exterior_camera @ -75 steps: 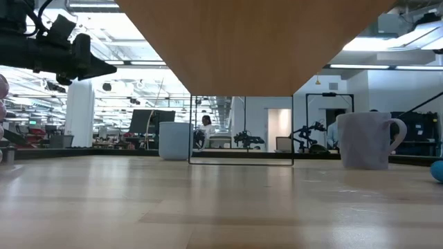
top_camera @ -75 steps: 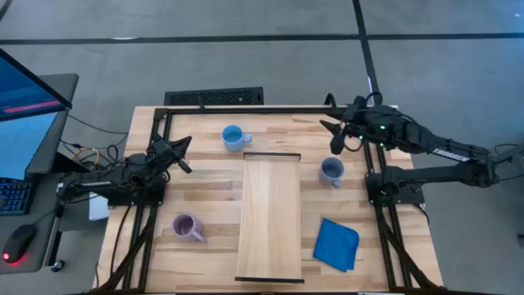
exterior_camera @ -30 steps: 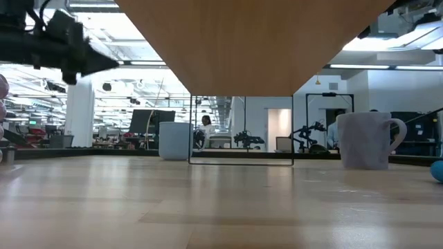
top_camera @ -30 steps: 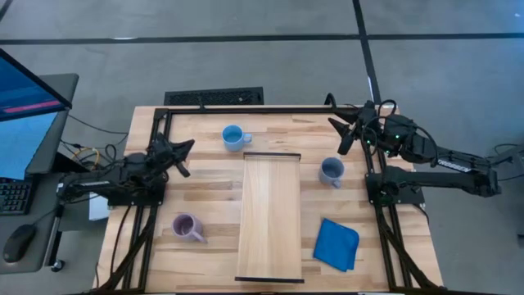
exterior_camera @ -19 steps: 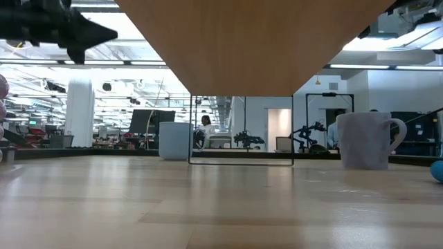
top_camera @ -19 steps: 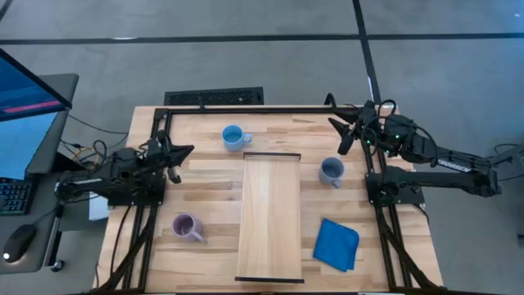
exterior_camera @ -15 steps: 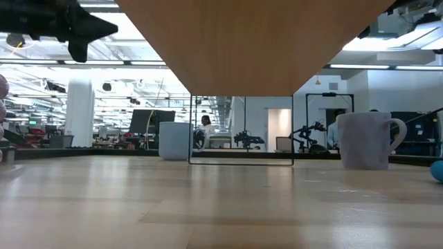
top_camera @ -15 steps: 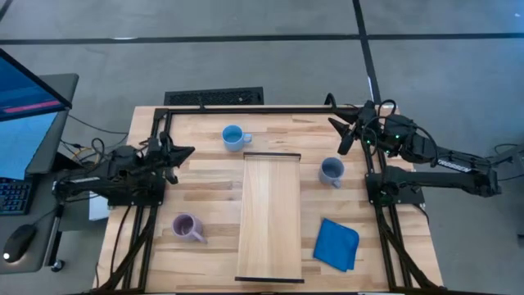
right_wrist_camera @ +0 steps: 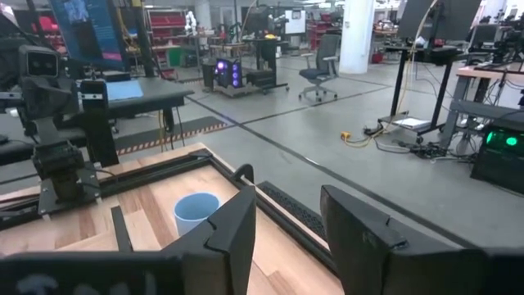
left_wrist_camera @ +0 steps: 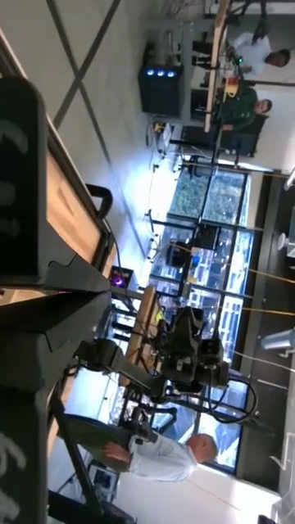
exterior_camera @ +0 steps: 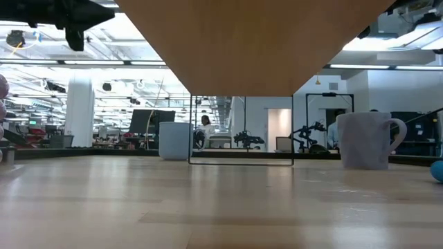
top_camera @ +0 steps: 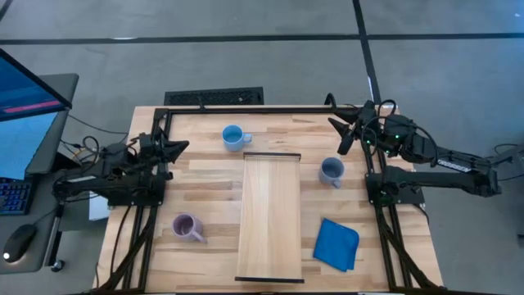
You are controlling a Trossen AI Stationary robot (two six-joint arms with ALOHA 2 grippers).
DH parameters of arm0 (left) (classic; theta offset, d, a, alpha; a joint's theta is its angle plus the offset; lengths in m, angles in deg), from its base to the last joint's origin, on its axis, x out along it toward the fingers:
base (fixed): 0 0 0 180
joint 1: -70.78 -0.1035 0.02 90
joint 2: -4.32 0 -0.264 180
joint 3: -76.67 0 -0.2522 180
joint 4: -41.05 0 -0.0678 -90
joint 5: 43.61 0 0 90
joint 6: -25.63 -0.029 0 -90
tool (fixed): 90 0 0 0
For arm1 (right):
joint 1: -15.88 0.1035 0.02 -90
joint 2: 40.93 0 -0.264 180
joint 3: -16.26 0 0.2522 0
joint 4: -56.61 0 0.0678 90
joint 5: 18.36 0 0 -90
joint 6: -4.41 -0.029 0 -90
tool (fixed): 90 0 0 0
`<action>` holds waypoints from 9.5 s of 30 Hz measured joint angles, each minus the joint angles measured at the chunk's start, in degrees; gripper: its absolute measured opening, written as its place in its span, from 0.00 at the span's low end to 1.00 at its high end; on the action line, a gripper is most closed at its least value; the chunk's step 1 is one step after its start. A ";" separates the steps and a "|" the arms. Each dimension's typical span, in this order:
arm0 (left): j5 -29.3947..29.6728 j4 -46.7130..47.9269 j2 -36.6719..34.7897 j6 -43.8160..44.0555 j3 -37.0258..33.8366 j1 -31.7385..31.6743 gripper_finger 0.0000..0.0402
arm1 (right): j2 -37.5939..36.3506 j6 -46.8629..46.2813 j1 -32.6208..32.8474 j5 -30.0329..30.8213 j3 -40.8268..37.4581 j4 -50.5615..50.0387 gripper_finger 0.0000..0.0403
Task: Stack small to large cups/mugs on shelf
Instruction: Put the purple mug on the shelf
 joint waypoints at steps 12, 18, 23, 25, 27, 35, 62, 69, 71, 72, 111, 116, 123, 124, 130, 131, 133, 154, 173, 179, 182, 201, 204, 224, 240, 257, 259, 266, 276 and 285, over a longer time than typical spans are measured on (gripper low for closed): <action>-3.76 2.17 0.00 0.34 0.00 -0.02 0.29 | 0.00 0.44 0.00 0.00 0.00 -1.07 0.40; -13.64 4.50 2.39 4.81 0.38 0.01 0.32 | 0.00 0.51 -0.31 0.06 0.00 -1.06 0.38; -13.88 13.15 9.00 4.11 6.78 0.01 0.32 | -0.02 0.48 -2.19 0.20 0.00 -1.05 0.38; -14.17 18.49 12.82 3.23 10.93 0.01 0.32 | 0.00 0.48 -2.76 0.20 0.00 -1.07 0.38; -15.52 24.48 16.91 3.19 15.43 0.01 0.32 | 0.00 0.48 -3.22 0.20 0.00 -1.05 0.38; -29.17 47.77 32.11 12.85 30.66 0.03 0.32 | 0.00 0.48 -3.69 0.17 0.00 -1.07 0.37; -34.28 65.79 56.86 79.75 34.51 28.12 0.32 | 0.00 0.52 -3.69 0.01 0.00 -6.28 0.36; -31.74 66.72 61.25 88.94 34.52 33.45 0.32 | 0.00 0.50 -3.69 0.01 0.00 -6.08 0.36; -31.48 66.46 62.47 89.65 34.52 34.33 0.32 | 0.00 0.50 -3.69 0.00 0.00 -6.07 0.36; -31.32 66.18 63.18 89.78 34.51 34.67 0.32 | 0.00 0.50 -3.69 0.02 0.00 -6.05 0.36; -26.39 62.97 73.40 81.58 34.51 35.11 0.32 | 0.00 2.12 -3.69 -0.02 0.00 -6.05 0.36; -25.74 62.95 73.40 77.98 34.51 35.11 0.32 | 0.00 2.12 -3.69 -0.02 0.00 -6.05 0.36; -25.53 62.97 73.40 80.11 34.51 35.09 0.32 | 0.00 2.11 -3.69 -0.02 0.00 -6.05 0.36; -25.53 62.97 73.40 80.28 34.51 35.09 0.32 | 0.00 2.10 -3.69 -0.02 0.00 -6.05 0.36; -25.53 62.96 73.40 78.70 34.51 35.09 0.32 | 0.00 2.06 -3.69 -0.02 0.00 -6.05 0.36; -25.53 62.97 73.40 78.68 34.51 35.09 0.32 | 0.00 2.05 -3.69 -0.02 0.00 -6.05 0.36; -25.43 62.99 73.40 78.67 34.51 35.09 0.32 | 0.00 2.03 -3.69 -0.02 0.00 -6.05 0.36; -23.99 62.95 73.37 78.63 34.51 35.13 0.14 | -0.01 2.12 -3.69 -0.01 0.00 -6.05 0.36; -21.38 62.79 73.31 75.26 34.53 35.13 0.09 | -0.01 2.12 -3.69 0.00 0.00 -6.07 0.36; -21.14 62.75 73.31 75.28 34.53 35.13 0.10 | 0.00 2.09 -3.69 0.00 0.00 -6.08 0.36; -21.06 62.73 73.33 75.28 34.53 35.13 0.10 | 0.00 2.10 -3.69 0.00 0.00 -6.08 0.36; -20.27 62.75 73.37 71.11 34.53 35.06 0.10 | 0.00 2.10 -3.69 0.00 0.00 -6.10 0.36; -18.87 62.73 73.37 71.22 34.53 35.09 0.10 | 0.00 2.10 -3.70 0.00 0.00 -6.17 0.36; -10.47 61.01 73.36 60.23 34.56 22.54 0.06 | -0.01 2.05 -3.69 0.00 0.00 -6.20 0.36; -12.13 58.65 73.61 41.25 39.58 8.11 0.05 | 0.03 1.97 -3.69 0.00 0.00 -6.19 0.36; -10.76 86.94 73.40 36.08 66.23 2.22 0.05 | 5.62 1.94 -3.69 0.00 0.00 -6.26 0.36; -12.98 86.47 73.42 35.13 69.05 1.50 0.05 | 6.41 1.55 -3.69 -0.02 0.00 -5.59 0.36; -15.39 86.77 73.38 36.20 75.80 0.88 0.05 | 7.15 2.19 -3.70 0.00 0.00 -1.19 0.36; -18.95 73.96 77.22 35.02 76.37 1.12 0.04 | 7.13 4.59 -3.69 0.00 0.00 1.66 0.36; -17.65 74.17 85.23 32.31 80.97 0.38 0.04 | 7.13 4.59 -3.65 -0.01 0.00 1.60 0.36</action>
